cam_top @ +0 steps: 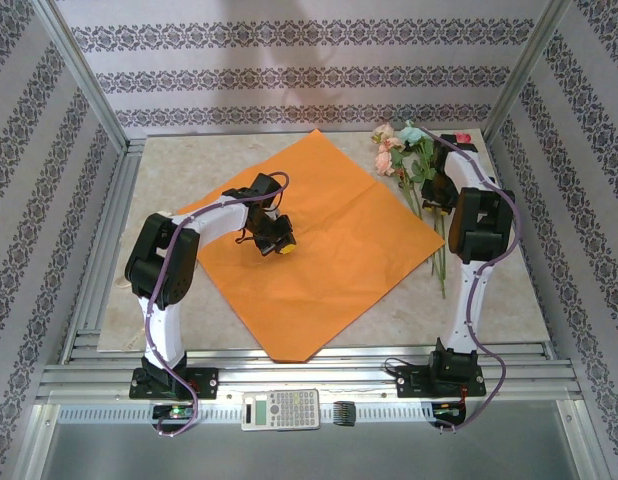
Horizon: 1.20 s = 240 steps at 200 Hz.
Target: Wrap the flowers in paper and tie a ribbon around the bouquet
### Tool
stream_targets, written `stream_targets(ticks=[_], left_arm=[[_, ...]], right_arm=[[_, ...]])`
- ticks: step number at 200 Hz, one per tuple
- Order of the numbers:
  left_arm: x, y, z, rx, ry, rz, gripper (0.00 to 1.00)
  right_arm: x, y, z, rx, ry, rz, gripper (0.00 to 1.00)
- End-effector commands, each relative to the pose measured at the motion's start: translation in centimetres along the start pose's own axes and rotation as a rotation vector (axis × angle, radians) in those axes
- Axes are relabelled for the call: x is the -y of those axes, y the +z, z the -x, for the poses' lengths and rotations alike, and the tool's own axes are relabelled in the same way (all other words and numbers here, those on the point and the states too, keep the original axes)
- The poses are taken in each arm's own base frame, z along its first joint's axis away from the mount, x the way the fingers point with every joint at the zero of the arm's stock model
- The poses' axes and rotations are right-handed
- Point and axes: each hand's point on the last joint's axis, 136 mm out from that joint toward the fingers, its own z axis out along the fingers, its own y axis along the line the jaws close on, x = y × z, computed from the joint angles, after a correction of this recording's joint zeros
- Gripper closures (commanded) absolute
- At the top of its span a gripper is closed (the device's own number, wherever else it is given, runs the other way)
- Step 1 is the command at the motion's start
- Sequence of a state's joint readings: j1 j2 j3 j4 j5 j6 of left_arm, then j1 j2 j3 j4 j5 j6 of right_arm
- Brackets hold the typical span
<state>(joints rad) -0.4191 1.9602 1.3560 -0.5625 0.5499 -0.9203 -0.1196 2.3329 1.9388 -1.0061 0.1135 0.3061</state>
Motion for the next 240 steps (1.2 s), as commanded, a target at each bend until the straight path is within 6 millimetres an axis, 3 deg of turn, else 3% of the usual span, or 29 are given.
stream_targets(ticks=[1, 65, 126, 176, 214, 240], left_arm=[[0.3, 0.3, 0.1, -0.01, -0.007, -0.012, 1.0], [0.5, 0.3, 0.1, -0.01, -0.01, -0.019, 1.0], [0.5, 0.3, 0.1, -0.013, -0.012, -0.021, 1.0], [0.5, 0.2, 0.0, -0.014, -0.011, -0.022, 1.0], [0.4, 0.3, -0.1, -0.015, -0.014, -0.021, 1.0], [0.1, 0.7, -0.2, -0.021, -0.021, -0.02, 1.0]], right_arm=[[-0.9, -0.3, -0.1, -0.016, -0.038, 0.008, 0.68], [-0.8, -0.3, -0.3, -0.018, -0.054, -0.014, 0.85], [-0.9, 0.3, -0.5, -0.029, -0.079, -0.029, 0.76], [-1.4, 0.2, -0.2, -0.011, -0.112, -0.043, 0.88], [-1.8, -1.8, 0.8, 0.063, -0.153, -0.065, 1.0], [-2.1, -4.1, 1.7, 0.145, -0.186, -0.091, 1.0]])
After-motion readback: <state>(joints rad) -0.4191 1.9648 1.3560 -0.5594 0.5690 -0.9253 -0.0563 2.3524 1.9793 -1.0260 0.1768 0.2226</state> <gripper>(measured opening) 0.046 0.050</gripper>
